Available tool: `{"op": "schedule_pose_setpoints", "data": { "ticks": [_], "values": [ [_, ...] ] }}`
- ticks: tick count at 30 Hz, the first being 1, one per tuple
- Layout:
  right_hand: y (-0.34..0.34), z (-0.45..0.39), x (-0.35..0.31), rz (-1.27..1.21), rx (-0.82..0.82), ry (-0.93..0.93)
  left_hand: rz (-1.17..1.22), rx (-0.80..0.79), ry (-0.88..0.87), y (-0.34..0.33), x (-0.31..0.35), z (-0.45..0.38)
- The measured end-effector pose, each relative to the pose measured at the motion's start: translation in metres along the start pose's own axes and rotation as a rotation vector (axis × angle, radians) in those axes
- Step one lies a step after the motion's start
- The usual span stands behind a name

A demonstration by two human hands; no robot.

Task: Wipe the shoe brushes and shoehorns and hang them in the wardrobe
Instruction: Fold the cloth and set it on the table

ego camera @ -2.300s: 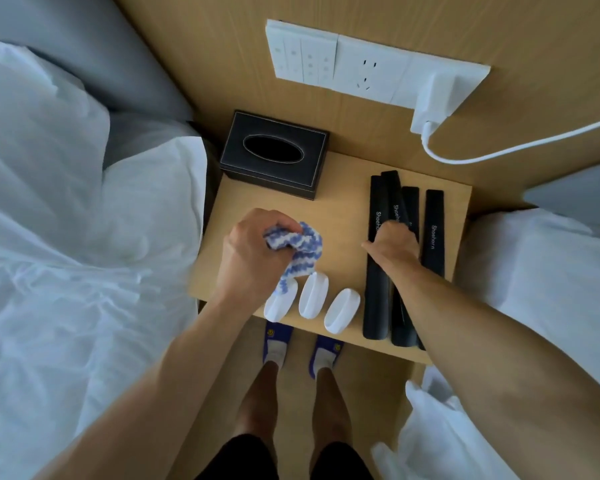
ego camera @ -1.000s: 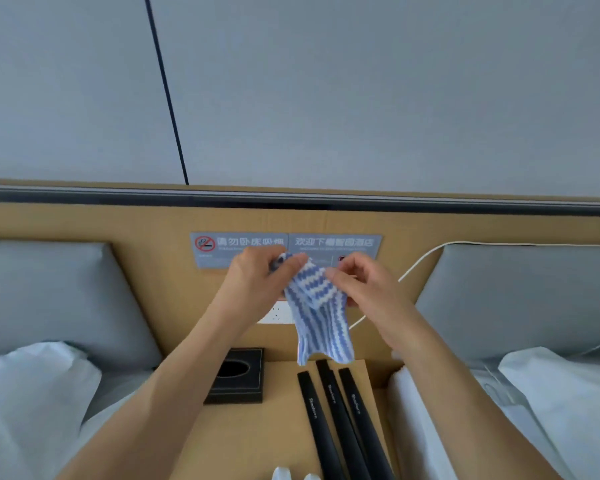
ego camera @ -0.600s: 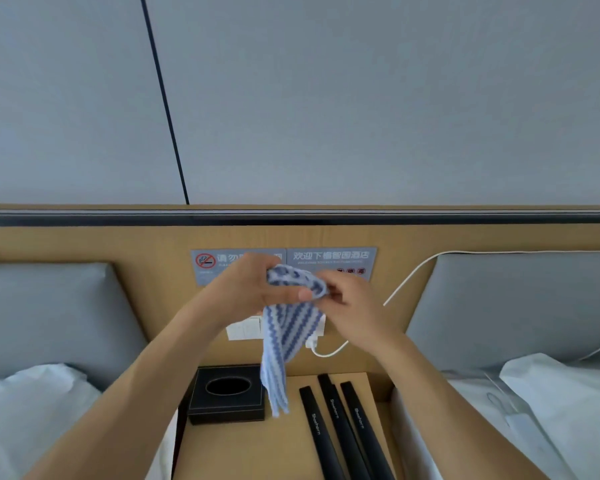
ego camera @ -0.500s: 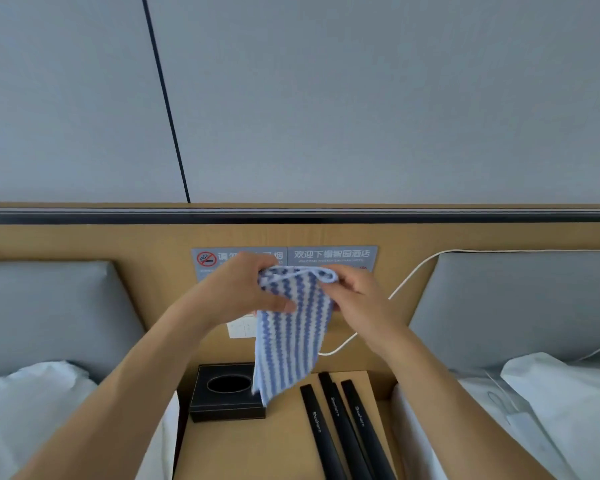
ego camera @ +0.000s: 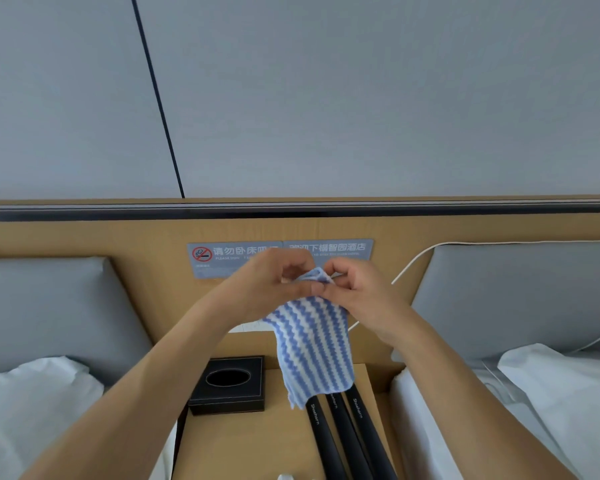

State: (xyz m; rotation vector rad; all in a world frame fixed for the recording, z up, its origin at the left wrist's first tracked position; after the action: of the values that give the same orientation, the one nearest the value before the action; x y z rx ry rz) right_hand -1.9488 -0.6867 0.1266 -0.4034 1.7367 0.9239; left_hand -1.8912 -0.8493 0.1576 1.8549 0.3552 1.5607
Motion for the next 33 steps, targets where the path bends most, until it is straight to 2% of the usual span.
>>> {"op": "schedule_pose_setpoints", "data": {
  "ticks": [5,10,17,22,24,27,31,33],
  "values": [
    [0.001,0.016,0.02,-0.146,-0.14,-0.052,-0.073,0.074,-0.051,-0.002,0.009,-0.003],
    [-0.004,0.034,0.062,0.091,-0.235,-0.263,-0.139,0.272,-0.04,0.021,0.009,0.003],
    [0.017,0.035,0.076,-0.027,-0.09,-0.346,-0.214,0.524,0.153,0.051,-0.037,0.018],
    [0.03,0.023,0.067,-0.269,0.022,-0.359,-0.083,0.656,0.281,0.058,-0.07,0.03],
    [0.035,0.019,0.065,-0.247,0.041,-0.333,0.002,0.671,0.289,0.058,-0.078,0.035],
    [0.041,0.013,0.062,-0.088,0.041,-0.297,0.07,0.655,0.287,0.054,-0.085,0.041],
    [0.051,0.009,0.058,0.144,0.033,-0.267,0.234,0.508,0.303,0.046,-0.096,0.044],
    [0.056,0.009,0.058,0.168,0.039,-0.269,0.329,0.43,0.316,0.042,-0.101,0.045]
  ]
}}
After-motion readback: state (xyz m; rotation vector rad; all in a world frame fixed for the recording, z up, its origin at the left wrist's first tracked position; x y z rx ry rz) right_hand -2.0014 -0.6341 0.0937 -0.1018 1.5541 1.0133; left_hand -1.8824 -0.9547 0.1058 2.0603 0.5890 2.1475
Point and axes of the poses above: each hand's wrist, its own z-axis away from the middle knuckle, its own y-axis out of the back of the hand, x = y × z, the point moved 3 cm from there along -z, towards the middle knuckle, and after that the axes turned 10 degrees about -x, right-handed, at the moved point
